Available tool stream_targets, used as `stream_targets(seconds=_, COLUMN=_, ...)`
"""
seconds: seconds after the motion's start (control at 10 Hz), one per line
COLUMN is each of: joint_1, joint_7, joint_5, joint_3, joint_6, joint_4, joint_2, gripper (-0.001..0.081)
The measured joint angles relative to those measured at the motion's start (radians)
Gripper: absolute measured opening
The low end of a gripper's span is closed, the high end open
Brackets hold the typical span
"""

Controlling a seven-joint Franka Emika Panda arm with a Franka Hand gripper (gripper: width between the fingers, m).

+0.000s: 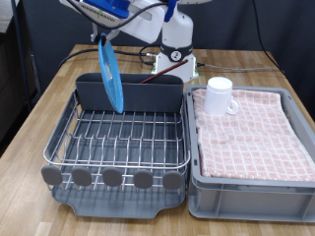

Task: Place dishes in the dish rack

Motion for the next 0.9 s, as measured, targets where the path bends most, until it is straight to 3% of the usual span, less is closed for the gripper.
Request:
stream_targets(seconds=0.3, joint_1=0.0, joint_7=-0.011, joint_5=-0.01, joint_3=-0.01, joint_6=0.009, joint_4=-0.004, joint_2=0.005, gripper=0.0025)
stream_targets(seconds=0.9, joint_1=-0.004, joint_7=-0.012, joint_5=-0.079, joint_3=-0.076, joint_6=0.15, joint_4=-0.024, joint_2=0.081, gripper=0.0025)
